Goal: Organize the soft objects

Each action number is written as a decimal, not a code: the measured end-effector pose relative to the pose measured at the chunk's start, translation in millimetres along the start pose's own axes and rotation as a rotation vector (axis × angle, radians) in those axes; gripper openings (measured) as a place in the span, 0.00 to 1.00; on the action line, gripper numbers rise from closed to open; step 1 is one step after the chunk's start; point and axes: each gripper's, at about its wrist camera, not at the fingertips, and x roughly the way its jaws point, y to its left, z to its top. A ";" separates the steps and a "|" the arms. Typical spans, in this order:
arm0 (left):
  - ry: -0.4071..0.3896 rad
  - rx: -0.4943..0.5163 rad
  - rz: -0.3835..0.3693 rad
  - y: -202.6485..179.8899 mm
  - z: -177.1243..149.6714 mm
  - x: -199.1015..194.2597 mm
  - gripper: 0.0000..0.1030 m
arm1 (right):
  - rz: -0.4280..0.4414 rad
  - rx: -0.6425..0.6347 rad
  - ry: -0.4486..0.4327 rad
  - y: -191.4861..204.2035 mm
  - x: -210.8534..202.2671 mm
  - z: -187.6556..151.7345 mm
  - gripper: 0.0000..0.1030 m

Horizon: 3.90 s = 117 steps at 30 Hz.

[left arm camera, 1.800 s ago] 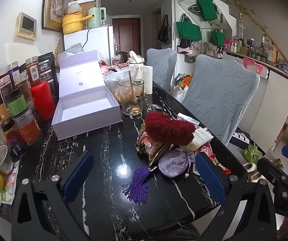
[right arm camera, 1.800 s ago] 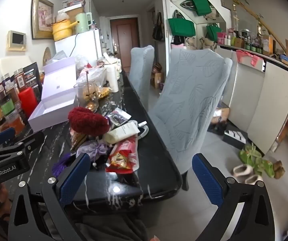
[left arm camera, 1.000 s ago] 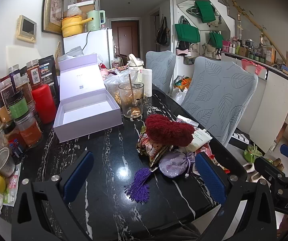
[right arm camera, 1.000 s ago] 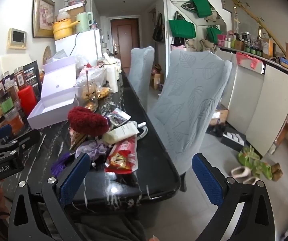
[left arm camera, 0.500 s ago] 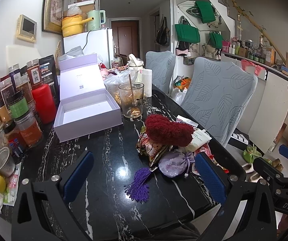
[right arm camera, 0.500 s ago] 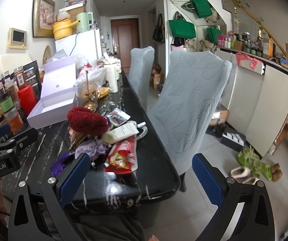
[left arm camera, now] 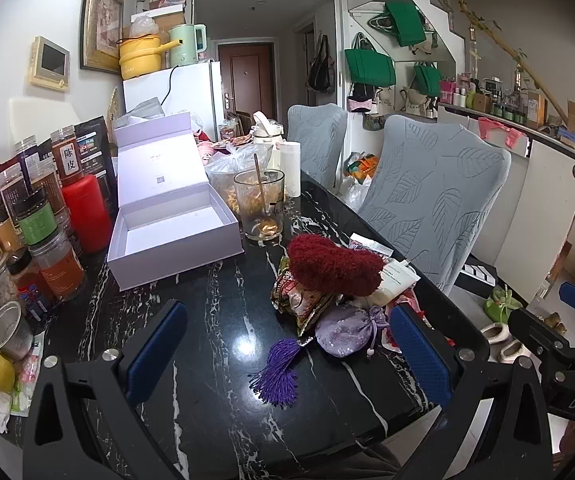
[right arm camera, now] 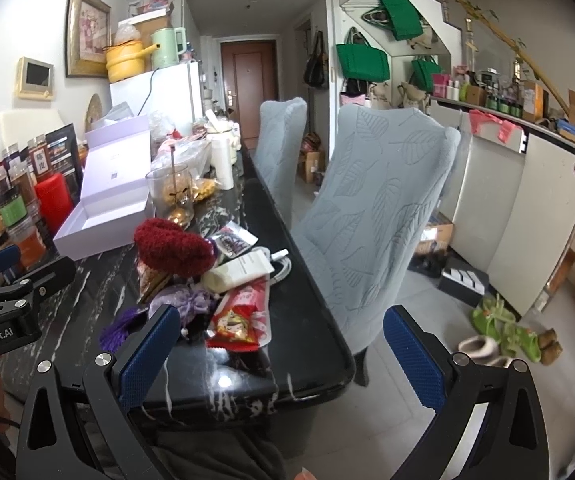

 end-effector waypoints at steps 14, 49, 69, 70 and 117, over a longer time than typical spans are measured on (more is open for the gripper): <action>-0.011 0.021 -0.012 -5.8 2.4 -7.8 1.00 | -0.009 0.000 -0.007 -1.6 -0.3 1.8 1.00; 0.075 0.056 -0.144 -25.8 11.9 45.2 1.00 | 0.038 0.081 0.052 -27.4 30.2 -3.1 1.00; 0.166 0.098 -0.182 -35.6 21.4 129.2 1.00 | 0.059 0.083 0.170 -36.4 107.3 4.1 1.00; 0.166 0.105 -0.185 -36.6 22.0 132.9 1.00 | 0.066 0.087 0.176 -36.9 111.3 4.8 1.00; 0.177 -0.026 -0.308 35.0 28.8 146.5 0.74 | 0.310 0.049 0.230 21.1 174.0 24.7 0.42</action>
